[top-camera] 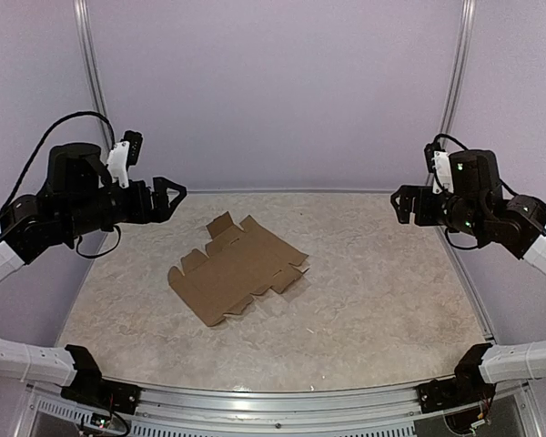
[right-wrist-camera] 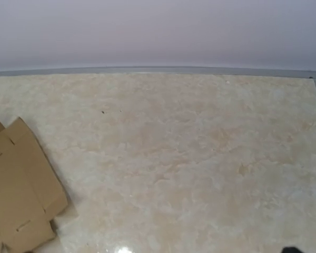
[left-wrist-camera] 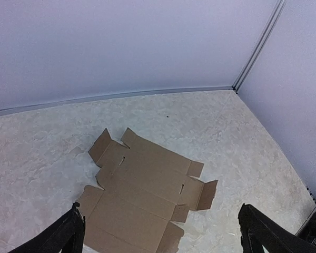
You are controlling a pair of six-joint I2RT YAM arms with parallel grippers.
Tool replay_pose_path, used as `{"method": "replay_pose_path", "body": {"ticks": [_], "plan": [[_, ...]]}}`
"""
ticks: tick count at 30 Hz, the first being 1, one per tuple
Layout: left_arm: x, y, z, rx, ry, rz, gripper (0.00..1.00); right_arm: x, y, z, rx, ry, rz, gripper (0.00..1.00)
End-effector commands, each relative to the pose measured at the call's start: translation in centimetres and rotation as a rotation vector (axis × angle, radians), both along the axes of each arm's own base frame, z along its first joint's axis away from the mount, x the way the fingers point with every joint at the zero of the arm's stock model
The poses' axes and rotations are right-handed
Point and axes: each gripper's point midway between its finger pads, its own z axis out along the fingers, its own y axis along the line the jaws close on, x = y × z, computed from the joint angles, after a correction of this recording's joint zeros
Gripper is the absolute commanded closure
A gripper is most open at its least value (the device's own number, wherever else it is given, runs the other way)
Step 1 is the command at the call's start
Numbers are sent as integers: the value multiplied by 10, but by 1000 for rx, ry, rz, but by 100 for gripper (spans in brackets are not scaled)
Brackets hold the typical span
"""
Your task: Fold the paper box
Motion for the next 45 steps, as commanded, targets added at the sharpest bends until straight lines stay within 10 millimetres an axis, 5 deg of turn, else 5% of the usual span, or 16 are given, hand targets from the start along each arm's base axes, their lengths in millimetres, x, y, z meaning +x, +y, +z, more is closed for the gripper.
{"method": "replay_pose_path", "body": {"ticks": [1,11,25,33,45], "plan": [[-4,1,-12,19,-2,-9,1,0,4,-11,-23,-17,24,0],[3,27,-41,61,46,141,1,12,25,-49,-52,51,90,0],[10,43,-119,-60,274,254,1,32,99,-128,78,297,269,0],[11,31,-160,-106,408,240,1,52,140,-163,159,417,326,1],[19,-8,-196,-148,527,137,1,99,181,-204,308,540,376,10]]}}
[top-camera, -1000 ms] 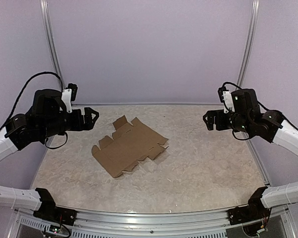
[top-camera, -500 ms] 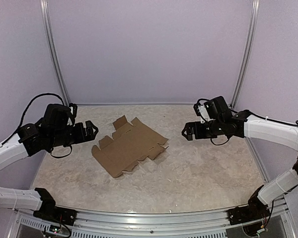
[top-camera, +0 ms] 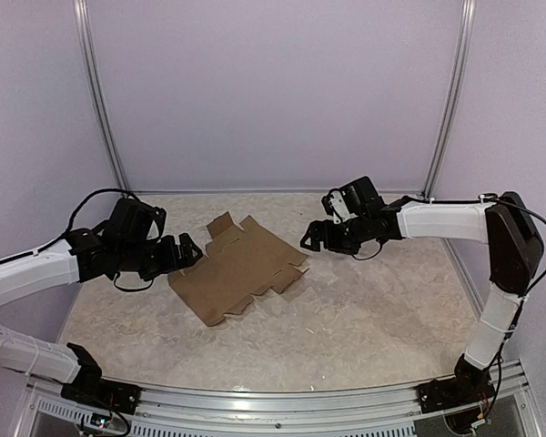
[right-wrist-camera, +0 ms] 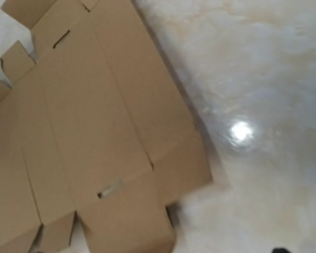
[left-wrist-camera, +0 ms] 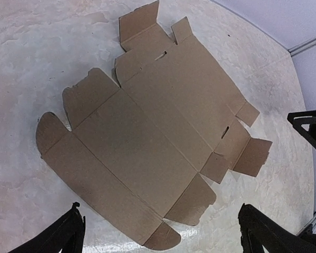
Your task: Fold the paper box
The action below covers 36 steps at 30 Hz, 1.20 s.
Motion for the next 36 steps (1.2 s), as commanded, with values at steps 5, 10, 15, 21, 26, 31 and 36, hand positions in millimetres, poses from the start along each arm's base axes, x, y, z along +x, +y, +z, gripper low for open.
{"method": "replay_pose_path", "body": {"ticks": [5,10,15,21,26,31,36], "plan": [[3,-38,-23,-95,73,-92,1,31,19,-19,125,90,40,14],[10,-50,-36,-106,94,-111,1,42,24,-32,154,132,64,17],[17,-58,-52,-106,123,-117,1,51,27,-43,186,167,80,19],[23,-65,-75,-98,171,-128,2,58,36,-53,215,201,111,23],[25,-63,-93,-77,205,-119,2,63,41,-60,248,222,129,25],[25,-58,-107,-61,233,-105,2,65,49,-68,284,250,153,29],[22,-52,-121,-50,260,-89,2,64,55,-75,316,279,174,36]]}}
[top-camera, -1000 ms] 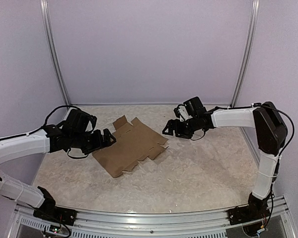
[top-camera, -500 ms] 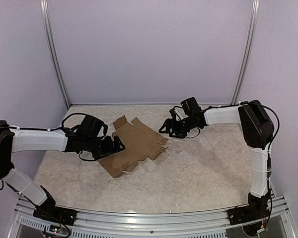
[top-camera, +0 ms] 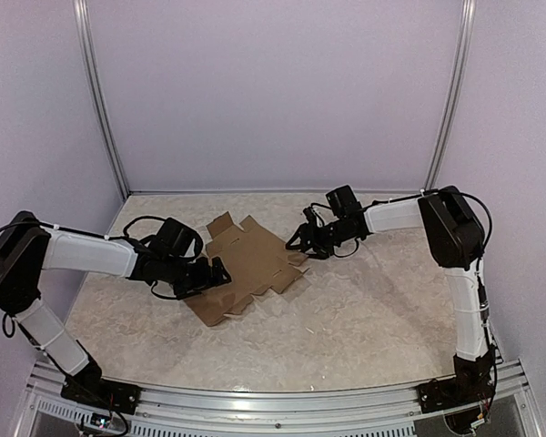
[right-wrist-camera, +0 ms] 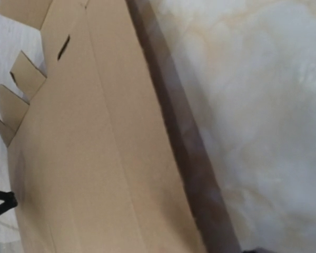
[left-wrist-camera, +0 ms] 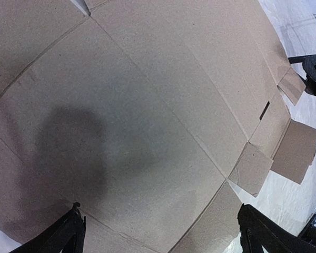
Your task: Fold the paper box
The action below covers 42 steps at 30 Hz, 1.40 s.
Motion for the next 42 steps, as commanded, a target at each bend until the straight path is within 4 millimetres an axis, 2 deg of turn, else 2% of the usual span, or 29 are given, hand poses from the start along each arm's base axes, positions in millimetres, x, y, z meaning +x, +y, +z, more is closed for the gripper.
{"method": "replay_pose_path", "body": {"ticks": [1,18,27,32,36,42], "plan": [[0,3,-10,-1,17,13,2,3,7,-3,55,24,25,38],[-11,11,-37,42,66,17,3,-7,21,-4,126,38,102,68],[-15,12,-37,50,65,7,3,-7,18,9,103,-11,121,97],[-15,10,-23,51,39,-4,3,-11,12,21,69,-59,134,100],[-13,5,-3,48,5,-22,1,-18,4,31,31,-97,144,100],[-3,-4,55,20,-103,-61,1,-34,-10,50,-19,-180,169,100]]}}
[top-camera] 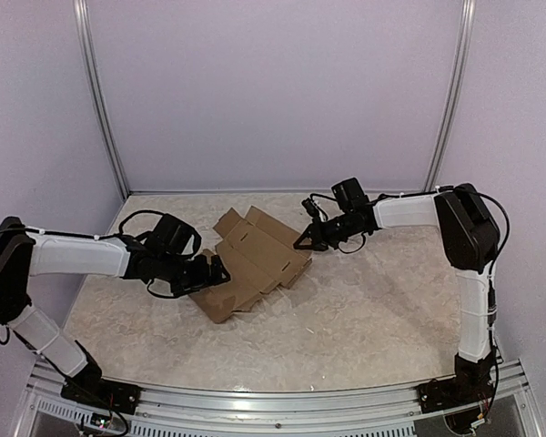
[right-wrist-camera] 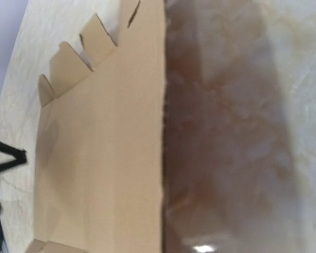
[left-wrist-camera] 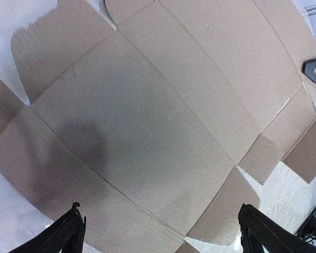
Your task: Fold the paper box
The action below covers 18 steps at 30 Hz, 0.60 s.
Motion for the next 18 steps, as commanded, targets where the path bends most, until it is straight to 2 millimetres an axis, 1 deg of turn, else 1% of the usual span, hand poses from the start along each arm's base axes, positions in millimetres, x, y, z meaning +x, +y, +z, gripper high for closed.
{"method": "replay_pose_path", "body": {"ticks": [1,8,9,10,11,13,16,18], "plan": [[9,-4,57,-3,-107,-41,1,-15,-14,22,-58,-95,24,100],[16,0,130,3,-246,-94,1,-45,-27,42,-123,-215,116,100],[16,0,139,6,-263,-104,1,-51,-28,46,-132,-235,136,100],[17,-1,152,-1,-289,-118,1,-56,-29,53,-144,-261,153,100],[16,-1,156,2,-296,-136,1,-60,-29,54,-157,-282,167,100],[14,-2,172,7,-329,-173,1,-69,-30,67,-173,-334,191,100],[12,3,178,35,-355,-191,1,-84,-31,82,-195,-415,230,100],[12,6,177,54,-371,-193,1,-94,-33,90,-204,-472,261,100]]}}
